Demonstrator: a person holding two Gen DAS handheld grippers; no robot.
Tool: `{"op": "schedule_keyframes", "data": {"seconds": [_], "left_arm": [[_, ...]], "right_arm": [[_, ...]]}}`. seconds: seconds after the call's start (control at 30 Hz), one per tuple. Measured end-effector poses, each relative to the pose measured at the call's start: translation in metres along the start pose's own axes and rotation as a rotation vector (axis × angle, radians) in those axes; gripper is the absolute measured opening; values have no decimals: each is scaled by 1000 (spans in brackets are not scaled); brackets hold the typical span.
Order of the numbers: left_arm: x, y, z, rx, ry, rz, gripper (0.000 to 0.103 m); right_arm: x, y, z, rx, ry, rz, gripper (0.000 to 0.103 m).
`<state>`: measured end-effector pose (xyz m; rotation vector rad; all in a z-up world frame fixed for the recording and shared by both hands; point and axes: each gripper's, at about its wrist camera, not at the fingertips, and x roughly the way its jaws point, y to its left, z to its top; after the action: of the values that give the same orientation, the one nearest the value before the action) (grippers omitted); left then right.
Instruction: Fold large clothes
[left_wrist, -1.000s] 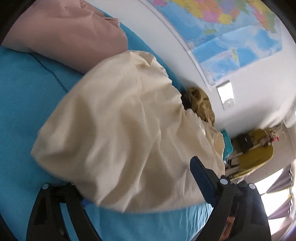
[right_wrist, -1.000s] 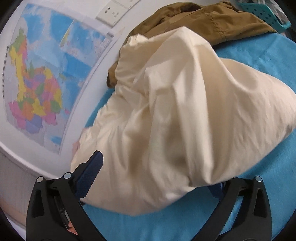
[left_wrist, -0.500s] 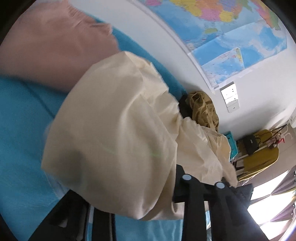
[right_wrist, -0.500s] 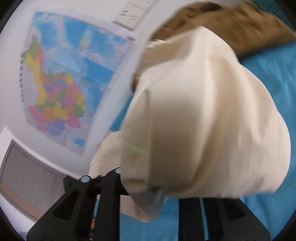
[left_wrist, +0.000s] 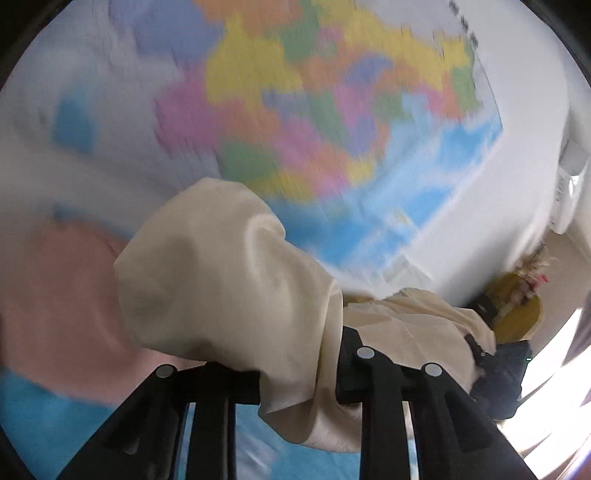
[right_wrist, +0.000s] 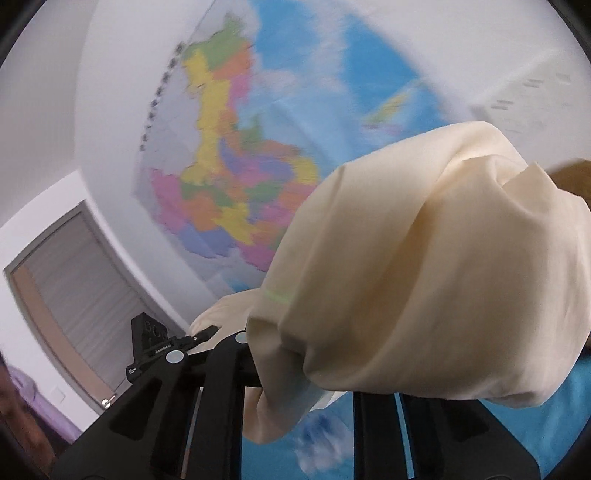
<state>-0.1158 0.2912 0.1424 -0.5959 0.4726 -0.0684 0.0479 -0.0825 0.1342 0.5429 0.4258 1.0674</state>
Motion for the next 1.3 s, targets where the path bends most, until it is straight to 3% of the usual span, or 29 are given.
{"op": "schedule_keyframes", "data": {"seconds": [0.13, 0.23, 0.33, 0.4, 0.47, 0.57, 0.63, 0.7, 0.83, 0.9, 1.0, 1.07, 1.13, 1.23, 1.3], "left_arm": [[-32, 42, 52, -1, -138, 130, 23], [-55, 90, 77, -5, -240, 244, 23], [-67, 162, 78, -54, -287, 296, 24], [-66, 218, 59, -147, -299, 364, 24], [-52, 272, 34, -238, -224, 438, 24], [-34, 343, -15, -414, -105, 459, 27], [-35, 354, -30, -436, -103, 431, 32], [-38, 353, -34, -423, -101, 449, 36], [-41, 341, -26, -376, -58, 510, 51], [-45, 332, -25, -343, -42, 547, 64], [-51, 311, -23, -295, -36, 624, 68], [-61, 295, -25, -257, -65, 729, 70], [-70, 274, -27, -212, -123, 829, 71], [-89, 239, -32, -162, -228, 873, 71], [-87, 217, -32, -123, -252, 815, 71]], "right_arm": [[89, 18, 6, -16, 25, 102, 15], [159, 32, -12, -47, 72, 157, 15], [226, 32, -60, -91, 191, 166, 15], [267, 14, -107, -55, 332, 146, 15], [296, -13, -159, 11, 483, 91, 15], [294, -38, -187, 114, 532, 112, 21], [287, -41, -186, 123, 555, 100, 39], [278, -41, -180, 112, 569, 87, 47], [250, -43, -161, 98, 571, 53, 76], [233, -51, -150, 120, 548, 45, 77], [220, -63, -137, 147, 491, -18, 78], [210, -68, -138, 130, 465, -37, 65], [213, -70, -141, 95, 497, -47, 5], [209, -79, -145, 56, 493, -89, 3], [212, -91, -147, 89, 486, -115, 2]]}}
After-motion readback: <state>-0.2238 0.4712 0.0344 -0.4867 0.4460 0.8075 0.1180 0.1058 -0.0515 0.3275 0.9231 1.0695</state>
